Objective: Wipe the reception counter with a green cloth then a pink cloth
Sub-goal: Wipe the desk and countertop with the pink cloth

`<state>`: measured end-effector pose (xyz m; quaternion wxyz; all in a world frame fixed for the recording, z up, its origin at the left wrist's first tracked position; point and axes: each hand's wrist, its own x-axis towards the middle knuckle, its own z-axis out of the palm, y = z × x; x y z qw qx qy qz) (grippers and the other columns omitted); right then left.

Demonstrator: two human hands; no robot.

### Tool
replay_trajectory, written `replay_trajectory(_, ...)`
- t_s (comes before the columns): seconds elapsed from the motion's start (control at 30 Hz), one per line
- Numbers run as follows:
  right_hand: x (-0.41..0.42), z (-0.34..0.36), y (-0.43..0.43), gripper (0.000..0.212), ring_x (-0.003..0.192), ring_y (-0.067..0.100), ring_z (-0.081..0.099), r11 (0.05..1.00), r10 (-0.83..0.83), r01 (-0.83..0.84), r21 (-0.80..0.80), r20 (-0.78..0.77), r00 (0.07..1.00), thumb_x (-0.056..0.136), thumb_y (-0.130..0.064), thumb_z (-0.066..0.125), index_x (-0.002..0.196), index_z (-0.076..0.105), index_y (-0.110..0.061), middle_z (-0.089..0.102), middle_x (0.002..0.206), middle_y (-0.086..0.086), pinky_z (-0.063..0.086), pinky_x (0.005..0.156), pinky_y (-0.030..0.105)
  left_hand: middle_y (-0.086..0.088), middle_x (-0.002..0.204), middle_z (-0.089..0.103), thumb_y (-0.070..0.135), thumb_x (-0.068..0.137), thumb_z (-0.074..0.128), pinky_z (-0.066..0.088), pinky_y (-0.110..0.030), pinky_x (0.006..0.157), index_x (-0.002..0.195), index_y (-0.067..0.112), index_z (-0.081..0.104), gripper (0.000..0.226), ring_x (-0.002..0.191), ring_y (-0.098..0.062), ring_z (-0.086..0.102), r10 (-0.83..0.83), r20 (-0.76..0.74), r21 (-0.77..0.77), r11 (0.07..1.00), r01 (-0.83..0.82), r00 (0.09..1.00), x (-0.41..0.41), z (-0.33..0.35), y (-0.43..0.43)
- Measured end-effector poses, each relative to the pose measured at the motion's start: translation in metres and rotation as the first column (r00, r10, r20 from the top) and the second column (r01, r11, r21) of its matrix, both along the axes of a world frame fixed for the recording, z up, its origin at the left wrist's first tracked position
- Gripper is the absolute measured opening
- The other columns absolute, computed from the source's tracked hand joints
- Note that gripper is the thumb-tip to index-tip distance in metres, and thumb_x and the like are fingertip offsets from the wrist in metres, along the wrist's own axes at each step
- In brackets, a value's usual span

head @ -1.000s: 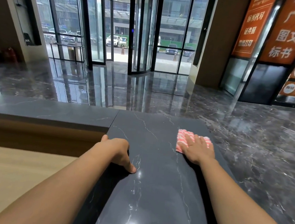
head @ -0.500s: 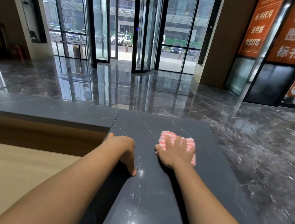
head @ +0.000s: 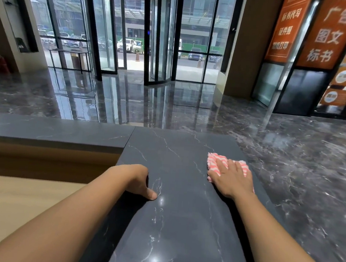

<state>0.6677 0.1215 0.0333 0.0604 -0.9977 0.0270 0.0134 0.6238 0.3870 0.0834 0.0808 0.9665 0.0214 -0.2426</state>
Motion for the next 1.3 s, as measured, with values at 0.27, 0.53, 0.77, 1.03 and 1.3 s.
replay_trajectory(0.27,-0.019,0.009,-0.034,0.060,0.150,0.022,-0.001,0.983,-0.169,0.175,0.058,-0.100,0.981,0.097,-0.047,0.027,0.153,0.005,-0.041,0.002,0.163,-0.002,0.010,0.117,0.045,-0.007,0.158,0.020,0.060,0.082,0.061,0.027,-0.039,0.114,0.151,0.011,0.020,0.094,0.143,-0.027,0.026,-0.078,0.077,-0.047,0.996,0.082,0.994,-0.011,-0.009,0.006)
replay_trajectory(0.53,-0.055,0.003,0.050,0.056,0.149,0.022,-0.009,0.997,-0.013,0.018,0.080,-0.063,0.998,0.099,-0.046,0.017,0.154,0.006,-0.039,-0.005,0.163,-0.001,-0.007,0.118,0.047,-0.008,0.154,0.028,0.061,0.082,0.062,0.032,-0.039,0.112,0.149,0.009,0.026,0.092,0.139,-0.029,0.032,-0.098,0.067,-0.017,0.995,0.099,0.993,-0.006,-0.004,0.003)
replay_trajectory(0.77,-0.090,0.001,0.118,0.055,0.149,0.021,-0.011,0.977,0.207,-0.205,0.063,-0.037,0.978,0.100,-0.045,0.017,0.154,0.007,-0.037,-0.004,0.163,0.001,-0.011,0.116,0.051,-0.008,0.147,0.038,0.062,0.083,0.060,0.038,-0.037,0.104,0.143,0.011,0.036,0.082,0.130,-0.027,0.043,-0.116,0.075,0.043,0.993,0.113,0.990,-0.009,-0.005,0.005)
replay_trajectory(1.03,-0.080,-0.002,0.000,0.054,0.148,0.018,0.004,0.999,-0.010,0.010,0.047,0.015,1.000,0.099,-0.045,0.020,0.152,0.015,-0.039,0.015,0.160,-0.004,0.007,0.118,0.046,-0.008,0.158,0.021,0.060,0.083,0.060,0.027,-0.039,0.114,0.150,0.011,0.023,0.091,0.142,-0.028,0.028,-0.093,0.086,-0.009,0.995,0.095,0.992,-0.013,-0.003,0.005)
replay_trajectory(1.3,-0.095,0.004,-0.048,0.056,0.149,0.025,0.004,0.971,-0.216,0.222,0.093,-0.065,0.974,0.098,-0.046,0.022,0.153,0.012,-0.039,0.006,0.163,-0.001,0.015,0.117,0.049,0.000,0.153,0.035,0.060,0.086,0.057,0.031,-0.037,0.110,0.146,0.020,0.034,0.075,0.136,-0.022,0.040,-0.271,0.281,-0.007,0.959,0.285,0.921,-0.066,-0.005,-0.006)
